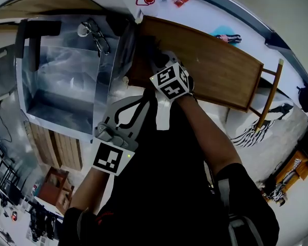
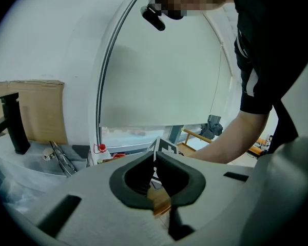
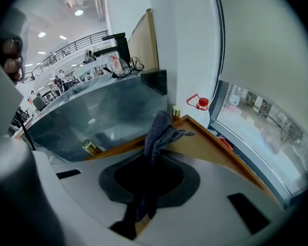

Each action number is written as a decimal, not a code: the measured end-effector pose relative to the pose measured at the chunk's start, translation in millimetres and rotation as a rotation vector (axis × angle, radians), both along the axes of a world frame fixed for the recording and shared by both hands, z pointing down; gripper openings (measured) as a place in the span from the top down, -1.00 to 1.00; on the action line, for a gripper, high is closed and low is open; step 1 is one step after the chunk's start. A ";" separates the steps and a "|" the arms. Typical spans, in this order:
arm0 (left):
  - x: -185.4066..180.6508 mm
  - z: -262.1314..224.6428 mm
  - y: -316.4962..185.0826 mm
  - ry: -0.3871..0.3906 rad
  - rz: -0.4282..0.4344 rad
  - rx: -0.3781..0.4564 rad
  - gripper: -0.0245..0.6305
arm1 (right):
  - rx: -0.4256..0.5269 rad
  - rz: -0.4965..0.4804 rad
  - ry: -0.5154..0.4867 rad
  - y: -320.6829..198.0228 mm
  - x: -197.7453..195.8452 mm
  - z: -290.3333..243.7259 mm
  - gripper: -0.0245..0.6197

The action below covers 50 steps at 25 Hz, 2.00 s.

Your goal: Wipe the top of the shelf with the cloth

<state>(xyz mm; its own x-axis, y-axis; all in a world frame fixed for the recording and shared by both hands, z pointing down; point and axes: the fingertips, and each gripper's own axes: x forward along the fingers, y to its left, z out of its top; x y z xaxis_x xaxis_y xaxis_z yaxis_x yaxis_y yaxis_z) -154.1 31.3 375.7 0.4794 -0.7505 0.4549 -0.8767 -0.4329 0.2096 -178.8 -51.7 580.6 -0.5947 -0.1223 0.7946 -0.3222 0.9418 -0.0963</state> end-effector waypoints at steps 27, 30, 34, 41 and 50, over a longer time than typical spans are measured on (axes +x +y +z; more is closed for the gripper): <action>92.3 2.4 -22.7 -0.002 0.159 0.005 0.84 | -0.020 0.189 0.087 -26.0 140.1 31.3 0.80; 108.0 1.6 -26.1 0.001 0.179 0.005 0.84 | -0.020 0.214 0.093 -29.8 160.9 31.2 0.80; 128.5 0.7 -28.9 -0.001 0.208 0.006 0.84 | -0.019 0.243 0.103 -33.1 188.1 31.1 0.80; 165.5 -1.4 -36.6 0.009 0.248 0.011 0.84 | -0.015 0.296 0.118 -40.3 236.4 30.2 0.80; 216.0 -1.7 -47.9 0.019 0.298 0.011 0.84 | -0.008 0.377 0.142 -56.1 309.8 31.0 0.80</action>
<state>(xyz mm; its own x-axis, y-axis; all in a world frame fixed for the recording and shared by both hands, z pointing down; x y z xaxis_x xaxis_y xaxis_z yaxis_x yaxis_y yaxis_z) 61.9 -16.6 374.0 0.6879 -0.5797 0.4366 -0.7063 -0.6732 0.2190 131.0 -107.8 611.6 -0.3937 -0.3046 0.8673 -0.6556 0.7544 -0.0327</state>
